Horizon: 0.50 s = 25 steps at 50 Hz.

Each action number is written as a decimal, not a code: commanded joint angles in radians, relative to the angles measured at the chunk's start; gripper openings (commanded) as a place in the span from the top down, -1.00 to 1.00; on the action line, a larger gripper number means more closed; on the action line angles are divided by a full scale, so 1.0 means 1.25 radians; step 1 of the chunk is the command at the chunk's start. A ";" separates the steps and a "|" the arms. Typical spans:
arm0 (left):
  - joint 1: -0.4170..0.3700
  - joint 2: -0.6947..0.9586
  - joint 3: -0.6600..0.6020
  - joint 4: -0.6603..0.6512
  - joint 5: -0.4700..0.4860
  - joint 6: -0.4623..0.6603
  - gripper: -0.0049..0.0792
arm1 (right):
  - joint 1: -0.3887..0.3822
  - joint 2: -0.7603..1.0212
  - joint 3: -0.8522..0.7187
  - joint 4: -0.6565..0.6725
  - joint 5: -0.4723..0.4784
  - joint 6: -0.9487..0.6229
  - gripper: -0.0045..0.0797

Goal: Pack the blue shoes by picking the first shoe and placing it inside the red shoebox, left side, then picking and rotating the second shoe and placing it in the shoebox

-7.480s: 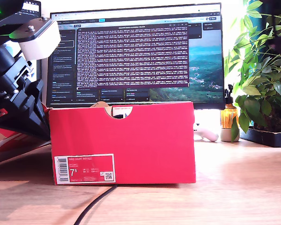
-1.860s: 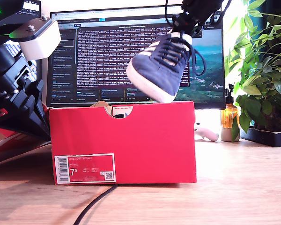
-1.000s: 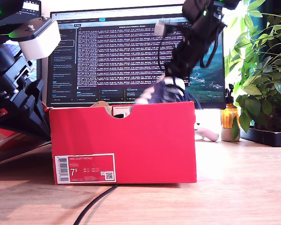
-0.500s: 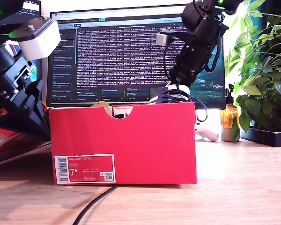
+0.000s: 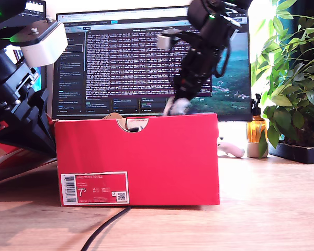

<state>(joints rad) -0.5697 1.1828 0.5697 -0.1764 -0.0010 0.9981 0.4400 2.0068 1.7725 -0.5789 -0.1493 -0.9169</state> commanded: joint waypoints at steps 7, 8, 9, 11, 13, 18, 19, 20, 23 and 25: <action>-0.002 0.007 0.005 0.010 0.003 -0.003 0.93 | 0.008 -0.016 0.008 -0.014 0.029 0.000 0.32; -0.002 0.007 0.005 0.010 0.003 -0.003 0.93 | 0.008 -0.016 0.008 -0.011 0.035 0.000 0.32; -0.002 0.007 0.005 0.010 0.003 -0.003 0.93 | 0.008 -0.016 0.008 -0.007 0.042 0.001 0.32; -0.002 0.007 0.005 0.011 0.004 -0.003 0.93 | 0.008 -0.016 0.008 -0.001 0.047 0.010 0.32; -0.002 0.007 0.005 0.011 0.004 -0.003 0.93 | 0.009 -0.018 0.008 0.002 0.047 0.033 0.33; -0.002 0.007 0.005 0.011 0.004 -0.003 0.93 | 0.020 -0.021 0.012 0.008 0.047 0.113 0.35; -0.002 0.007 0.005 0.011 0.004 -0.003 0.93 | 0.022 -0.021 0.014 0.007 0.048 0.132 0.36; -0.002 0.007 0.005 0.012 0.004 -0.003 0.93 | 0.023 -0.021 0.016 0.007 0.048 0.151 0.37; -0.002 0.007 0.005 0.013 0.016 -0.003 0.93 | 0.029 -0.023 0.023 0.004 0.047 0.197 0.50; -0.002 0.007 0.005 0.013 0.023 -0.003 0.93 | 0.033 -0.024 0.027 0.002 0.047 0.231 0.69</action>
<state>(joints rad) -0.5694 1.1828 0.5697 -0.1726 0.0166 0.9981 0.4606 2.0068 1.7763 -0.5781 -0.0895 -0.6750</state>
